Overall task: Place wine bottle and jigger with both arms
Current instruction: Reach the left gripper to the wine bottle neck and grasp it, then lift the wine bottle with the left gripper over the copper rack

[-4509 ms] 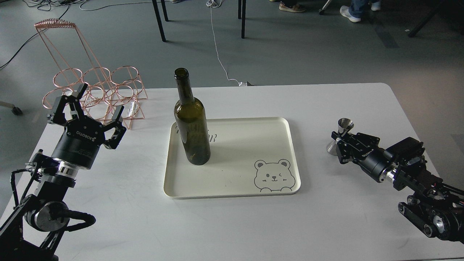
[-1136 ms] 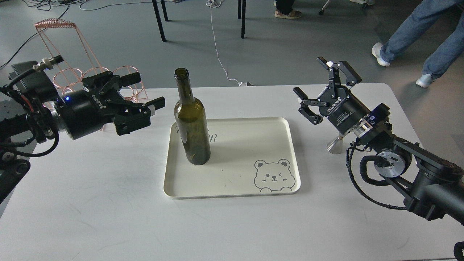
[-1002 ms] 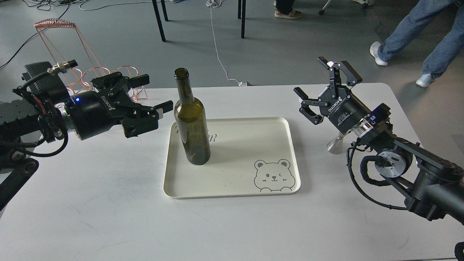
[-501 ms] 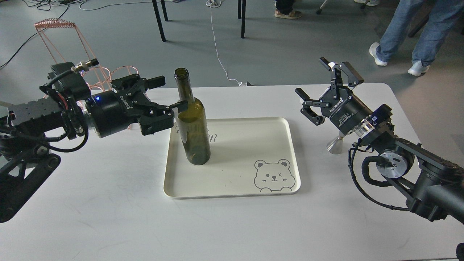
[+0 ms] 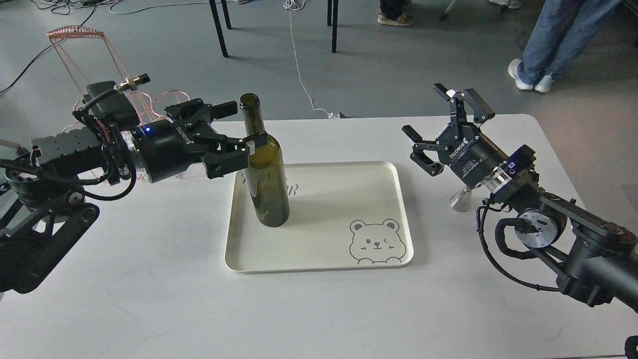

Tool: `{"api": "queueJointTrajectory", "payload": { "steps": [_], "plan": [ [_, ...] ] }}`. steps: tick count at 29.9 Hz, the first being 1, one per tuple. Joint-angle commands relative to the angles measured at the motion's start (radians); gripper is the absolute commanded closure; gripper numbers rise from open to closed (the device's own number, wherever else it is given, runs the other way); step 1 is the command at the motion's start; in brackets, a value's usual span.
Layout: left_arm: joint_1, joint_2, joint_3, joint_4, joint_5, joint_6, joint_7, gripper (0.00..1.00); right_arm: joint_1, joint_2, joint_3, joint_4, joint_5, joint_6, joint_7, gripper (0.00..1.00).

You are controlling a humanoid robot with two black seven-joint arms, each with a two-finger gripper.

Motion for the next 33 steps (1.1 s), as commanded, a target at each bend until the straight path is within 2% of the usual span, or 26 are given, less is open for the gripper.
{"api": "queueJointTrajectory", "payload": {
  "steps": [1,8,17,25,28,31,33],
  "plan": [
    [-0.009,-0.020,0.000,0.006,-0.001,0.004,0.000,0.09,-0.006,0.000,0.000,0.001,0.000,0.000,0.000,0.01],
    [-0.011,-0.038,0.000,0.012,-0.004,0.007,0.000,0.14,-0.007,-0.001,0.000,0.001,-0.003,0.000,0.000,0.01],
    [-0.011,-0.049,0.000,0.021,-0.004,0.009,0.000,0.27,-0.007,-0.001,0.000,0.001,-0.015,0.000,0.000,0.01],
    [-0.015,-0.058,0.000,0.029,-0.004,0.023,0.000,0.58,-0.007,-0.003,0.000,0.001,-0.015,0.000,0.000,0.01],
    [-0.018,-0.058,0.002,0.029,-0.003,0.044,0.000,0.62,-0.007,-0.003,0.000,0.001,-0.015,0.000,0.000,0.01],
    [-0.032,-0.055,0.008,0.028,0.000,0.049,0.000,0.87,-0.007,-0.003,0.000,0.001,-0.015,0.000,0.000,0.01],
    [-0.057,-0.057,0.023,0.026,0.000,0.050,0.000,0.89,-0.007,-0.003,0.000,0.001,-0.015,0.000,0.000,0.01]
  ]
}}
